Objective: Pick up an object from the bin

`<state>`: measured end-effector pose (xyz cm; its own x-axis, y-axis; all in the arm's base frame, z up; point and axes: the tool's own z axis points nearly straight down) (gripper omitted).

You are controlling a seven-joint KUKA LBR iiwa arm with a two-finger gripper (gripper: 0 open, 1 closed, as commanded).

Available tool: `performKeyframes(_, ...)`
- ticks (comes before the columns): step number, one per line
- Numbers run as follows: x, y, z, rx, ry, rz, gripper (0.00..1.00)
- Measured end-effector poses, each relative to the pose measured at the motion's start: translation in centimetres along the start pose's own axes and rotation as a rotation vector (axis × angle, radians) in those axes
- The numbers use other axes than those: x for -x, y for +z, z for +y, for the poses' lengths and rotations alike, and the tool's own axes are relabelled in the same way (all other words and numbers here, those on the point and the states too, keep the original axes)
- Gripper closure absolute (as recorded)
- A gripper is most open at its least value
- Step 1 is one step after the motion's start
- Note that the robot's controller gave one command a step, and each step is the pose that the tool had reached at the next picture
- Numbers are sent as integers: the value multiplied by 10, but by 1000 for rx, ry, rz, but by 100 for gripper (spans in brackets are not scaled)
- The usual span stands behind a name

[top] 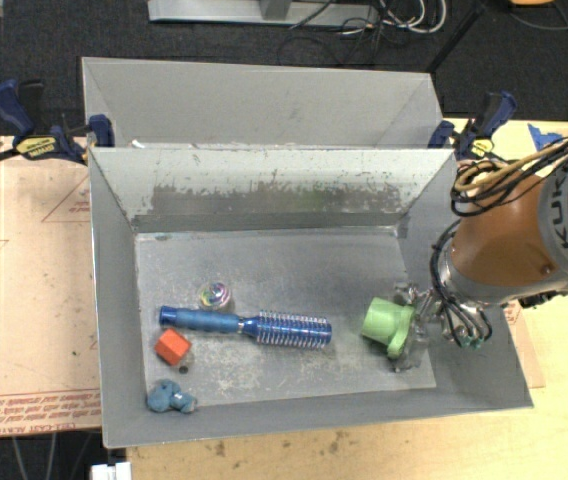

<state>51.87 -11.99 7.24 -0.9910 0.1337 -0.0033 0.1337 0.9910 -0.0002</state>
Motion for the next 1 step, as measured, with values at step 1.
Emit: performKeyframes(1, 2, -43, 0, 0, -2, -3, 100)
